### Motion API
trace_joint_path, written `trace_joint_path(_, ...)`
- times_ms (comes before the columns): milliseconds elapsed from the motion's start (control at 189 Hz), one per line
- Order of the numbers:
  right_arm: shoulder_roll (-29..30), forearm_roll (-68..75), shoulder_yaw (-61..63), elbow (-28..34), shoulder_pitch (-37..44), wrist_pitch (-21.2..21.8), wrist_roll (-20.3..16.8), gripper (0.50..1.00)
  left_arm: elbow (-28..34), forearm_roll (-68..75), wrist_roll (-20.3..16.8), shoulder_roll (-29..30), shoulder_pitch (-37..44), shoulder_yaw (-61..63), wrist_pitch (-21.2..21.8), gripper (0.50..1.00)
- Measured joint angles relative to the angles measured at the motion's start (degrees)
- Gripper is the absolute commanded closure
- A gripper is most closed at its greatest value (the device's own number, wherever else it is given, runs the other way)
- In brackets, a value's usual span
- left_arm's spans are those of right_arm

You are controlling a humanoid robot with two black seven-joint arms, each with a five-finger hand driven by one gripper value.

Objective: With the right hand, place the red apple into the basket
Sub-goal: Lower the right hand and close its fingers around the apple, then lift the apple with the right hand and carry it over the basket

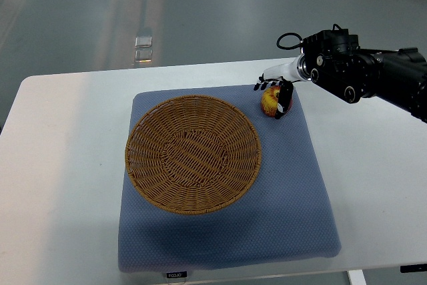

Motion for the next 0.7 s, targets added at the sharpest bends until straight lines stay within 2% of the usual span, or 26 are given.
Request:
trace_joint_path(143,0.0,-0.1,-0.1,-0.2,-0.6,-1.1,0.0,0.583,0.0,0.0,0.0,0.0,0.0,0.1,0.0,0.5)
trace_joint_path(196,0.0,-0.1,-0.1,-0.2,-0.8,-1.3,0.1,0.601,0.0,0.0,0.0,0.0,0.0,0.1,0.0,0.5)
trace_joint_path(217,0.0,-0.1,-0.2,-0.2,-0.9,-1.3,0.1,0.623,0.0,0.0,0.0,0.0,0.0,0.2,0.0,0.5)
trace_joint_path(233,0.0,-0.1,-0.2,-0.2,-1.0,-1.4,0.1,0.664,0.0,0.0,0.0,0.0,0.0,0.2,0.0,0.5)
trace_joint_path(286,-0.1,-0.1,-0.3,-0.2,-1.3,-1.7,0.1,0.74,0.0,0.0,0.0,0.0,0.0,0.2,0.0,0.5)
trace_joint_path(387,-0.2,-0.1,-1.0,-0.2,-1.6,-2.8,0.3,0.826,0.0,0.0,0.0,0.0,0.0,0.2,0.0,0.5)
trace_joint_path(498,-0.3,-0.1,-3.0,-0.2,-1.7,-4.0,0.5,0.859,0.0,0.0,0.0,0.0,0.0,0.3,0.1,0.5)
trace_joint_path(699,-1.5,-0.1,-3.8,-0.2,0.0,-3.2,0.7,0.859,0.0,0.0,0.0,0.0,0.0,0.3,0.1,0.5)
